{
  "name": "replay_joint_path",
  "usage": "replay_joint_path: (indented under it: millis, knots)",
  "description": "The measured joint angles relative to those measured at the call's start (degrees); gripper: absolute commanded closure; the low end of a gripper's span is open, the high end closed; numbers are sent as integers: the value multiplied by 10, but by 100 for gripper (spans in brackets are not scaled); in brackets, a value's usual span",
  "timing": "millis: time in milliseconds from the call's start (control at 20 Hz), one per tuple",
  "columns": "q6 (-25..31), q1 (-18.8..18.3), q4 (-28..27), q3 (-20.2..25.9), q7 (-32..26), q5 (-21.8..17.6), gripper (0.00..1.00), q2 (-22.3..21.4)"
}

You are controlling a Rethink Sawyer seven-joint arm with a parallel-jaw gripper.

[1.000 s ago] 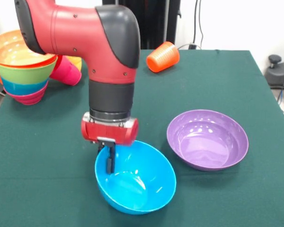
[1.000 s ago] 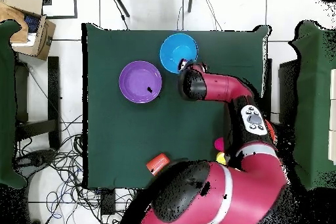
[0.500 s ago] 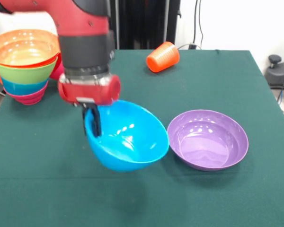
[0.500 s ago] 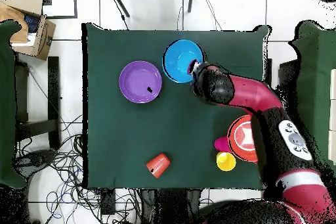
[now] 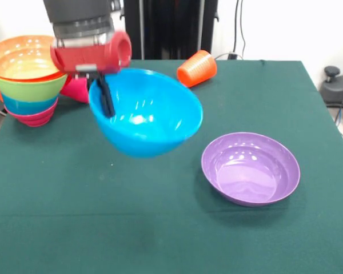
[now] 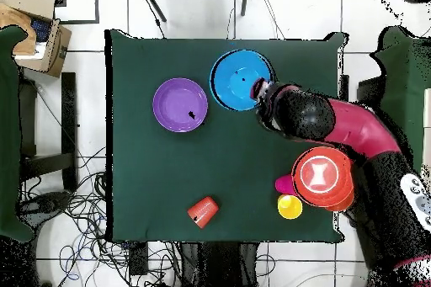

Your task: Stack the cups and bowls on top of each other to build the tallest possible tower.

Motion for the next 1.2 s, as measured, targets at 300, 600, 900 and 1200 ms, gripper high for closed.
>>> replay_joint_path:
  millis: [300, 600, 900, 1200]
  knots:
    - [45, -78, 77, 97, -3, 7, 100, -55]
    - [108, -169, 168, 205, -16, 19, 100, -119]
    - [161, -243, 233, 304, -37, 20, 100, -162]
    - [195, -297, 270, 376, -59, 16, 100, -175]
